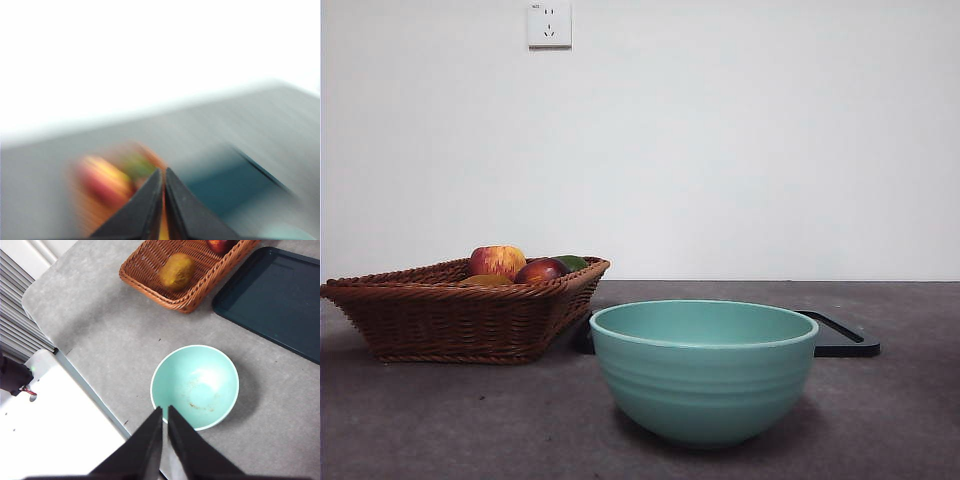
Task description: Pick up the wifruite, put it on the bowl, pick up the plate, put it on desk
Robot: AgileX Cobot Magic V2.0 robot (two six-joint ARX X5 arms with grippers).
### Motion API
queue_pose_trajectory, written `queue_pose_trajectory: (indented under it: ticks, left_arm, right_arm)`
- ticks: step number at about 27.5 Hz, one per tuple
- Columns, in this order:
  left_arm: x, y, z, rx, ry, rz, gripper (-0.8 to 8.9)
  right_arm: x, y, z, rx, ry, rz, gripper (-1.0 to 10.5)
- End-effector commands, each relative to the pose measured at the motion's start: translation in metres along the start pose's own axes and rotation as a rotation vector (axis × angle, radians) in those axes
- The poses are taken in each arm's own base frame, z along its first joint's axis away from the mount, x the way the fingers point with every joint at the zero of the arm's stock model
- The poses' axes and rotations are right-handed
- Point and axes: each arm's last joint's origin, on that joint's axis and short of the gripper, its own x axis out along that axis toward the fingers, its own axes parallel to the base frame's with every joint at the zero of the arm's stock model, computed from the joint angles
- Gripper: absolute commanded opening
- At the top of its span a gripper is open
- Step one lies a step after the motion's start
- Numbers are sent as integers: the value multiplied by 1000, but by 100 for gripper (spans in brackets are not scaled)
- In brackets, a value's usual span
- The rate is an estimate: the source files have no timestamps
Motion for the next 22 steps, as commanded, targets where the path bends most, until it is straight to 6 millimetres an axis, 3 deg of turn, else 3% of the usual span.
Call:
queue_pose_trajectory:
  ticks: [1, 3, 8, 15, 22]
  left_arm:
    - [-10, 7, -7, 60, -154, 198, 7]
    - [-16, 11, -26, 66, -201, 345, 7]
    - [-15, 16, -72, 47, -163, 481, 7]
    - [-4, 21, -136, 16, -54, 519, 7]
    - [1, 22, -175, 6, -17, 523, 7]
  right_arm:
    - [-2, 3, 5, -13, -15, 14, 8]
    - [-2, 3, 5, -13, -15, 14, 8]
    - [-2, 3, 5, -13, -15, 14, 8]
    - [-2, 3, 5, -13, -16, 14, 8]
    - [-2, 3, 5, -13, -16, 14, 8]
